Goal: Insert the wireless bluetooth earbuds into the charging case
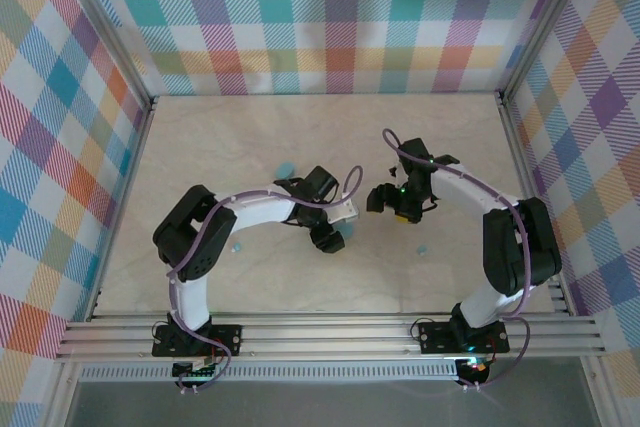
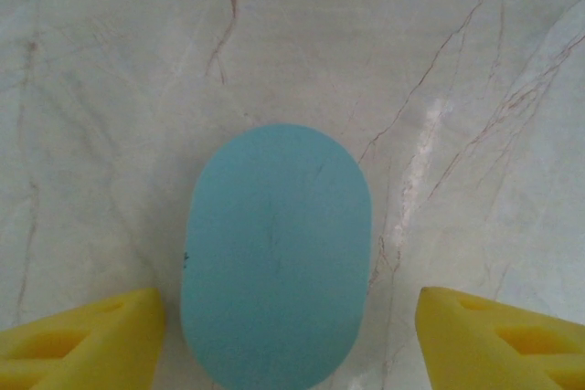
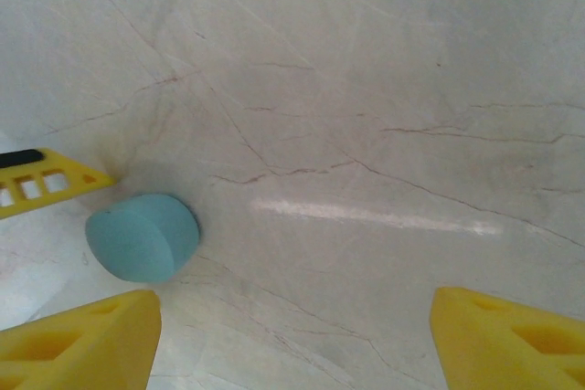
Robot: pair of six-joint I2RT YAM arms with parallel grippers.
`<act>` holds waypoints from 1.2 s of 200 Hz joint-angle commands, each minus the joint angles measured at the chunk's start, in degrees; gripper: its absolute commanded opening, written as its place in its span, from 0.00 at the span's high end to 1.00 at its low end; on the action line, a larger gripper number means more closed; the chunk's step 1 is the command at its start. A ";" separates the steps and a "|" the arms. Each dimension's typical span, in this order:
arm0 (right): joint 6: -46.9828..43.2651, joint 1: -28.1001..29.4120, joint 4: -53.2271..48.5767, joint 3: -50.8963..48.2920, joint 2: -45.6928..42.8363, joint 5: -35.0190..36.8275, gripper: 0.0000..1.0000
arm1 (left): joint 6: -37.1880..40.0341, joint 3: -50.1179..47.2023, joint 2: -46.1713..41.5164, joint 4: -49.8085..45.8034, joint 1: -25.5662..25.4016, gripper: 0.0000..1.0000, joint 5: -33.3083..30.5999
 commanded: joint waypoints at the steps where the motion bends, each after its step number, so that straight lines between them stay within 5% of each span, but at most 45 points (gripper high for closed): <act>1: 0.50 -0.57 1.73 -0.56 -1.25 -2.54 0.23 | 1.47 1.62 1.75 -1.09 -1.32 0.32 -0.24; 20: 0.99 -0.86 2.43 -0.77 -1.09 -3.72 0.23 | 1.19 0.86 1.77 0.71 -1.51 0.40 -0.76; 66: 3.16 -2.11 5.42 -2.22 -2.33 -8.33 0.24 | 1.31 -1.20 -0.70 3.62 -1.38 0.78 -1.74; 156: 7.24 -2.77 15.82 -6.06 -8.17 -25.95 0.29 | -2.71 -3.59 -12.49 2.34 2.89 0.83 4.56; 240: 6.17 5.25 11.36 0.31 -8.30 -27.42 0.29 | -3.65 -4.38 -23.07 -2.63 5.34 0.82 8.58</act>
